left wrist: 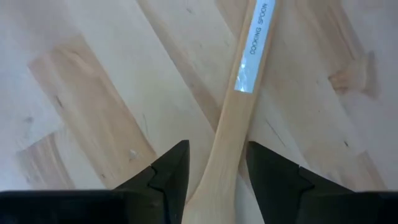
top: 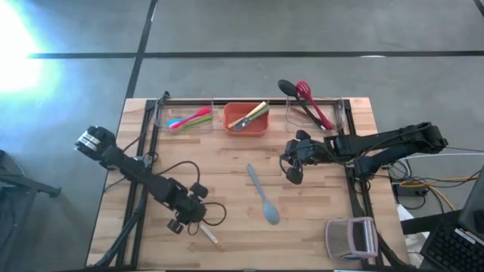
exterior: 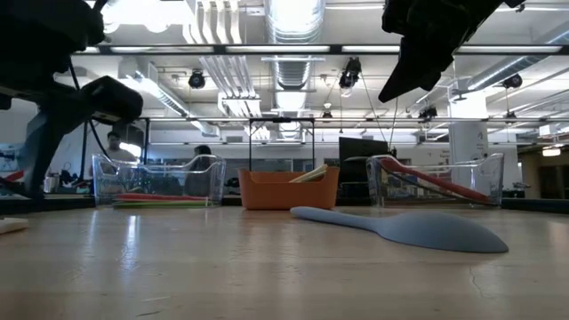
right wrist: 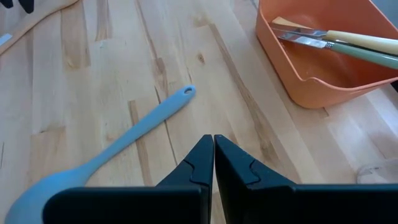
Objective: Pick & Place Kitchen Items
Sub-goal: Put the wooden serving spoon into the right transparent bin
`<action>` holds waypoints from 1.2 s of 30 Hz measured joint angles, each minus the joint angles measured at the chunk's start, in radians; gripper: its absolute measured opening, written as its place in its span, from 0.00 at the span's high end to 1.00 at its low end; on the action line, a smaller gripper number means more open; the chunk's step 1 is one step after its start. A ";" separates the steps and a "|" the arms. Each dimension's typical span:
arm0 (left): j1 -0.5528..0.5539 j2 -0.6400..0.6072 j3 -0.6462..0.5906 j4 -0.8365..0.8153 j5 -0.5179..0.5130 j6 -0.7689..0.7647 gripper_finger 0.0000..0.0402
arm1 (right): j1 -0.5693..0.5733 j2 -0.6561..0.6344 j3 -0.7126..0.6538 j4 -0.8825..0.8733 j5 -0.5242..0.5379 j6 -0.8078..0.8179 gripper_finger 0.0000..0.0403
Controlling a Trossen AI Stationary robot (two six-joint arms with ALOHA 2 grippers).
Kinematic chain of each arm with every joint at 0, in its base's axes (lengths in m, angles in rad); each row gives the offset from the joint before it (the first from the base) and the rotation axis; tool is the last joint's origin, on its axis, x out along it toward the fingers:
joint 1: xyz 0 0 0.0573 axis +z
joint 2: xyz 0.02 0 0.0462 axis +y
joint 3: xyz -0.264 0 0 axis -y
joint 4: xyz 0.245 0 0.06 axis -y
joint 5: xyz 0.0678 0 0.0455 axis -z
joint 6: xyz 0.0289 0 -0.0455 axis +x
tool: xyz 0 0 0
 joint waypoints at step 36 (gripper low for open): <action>-0.013 0.230 0.005 0.054 0.000 0.101 0.60 | 0.000 0.000 0.000 0.000 0.000 0.000 0.98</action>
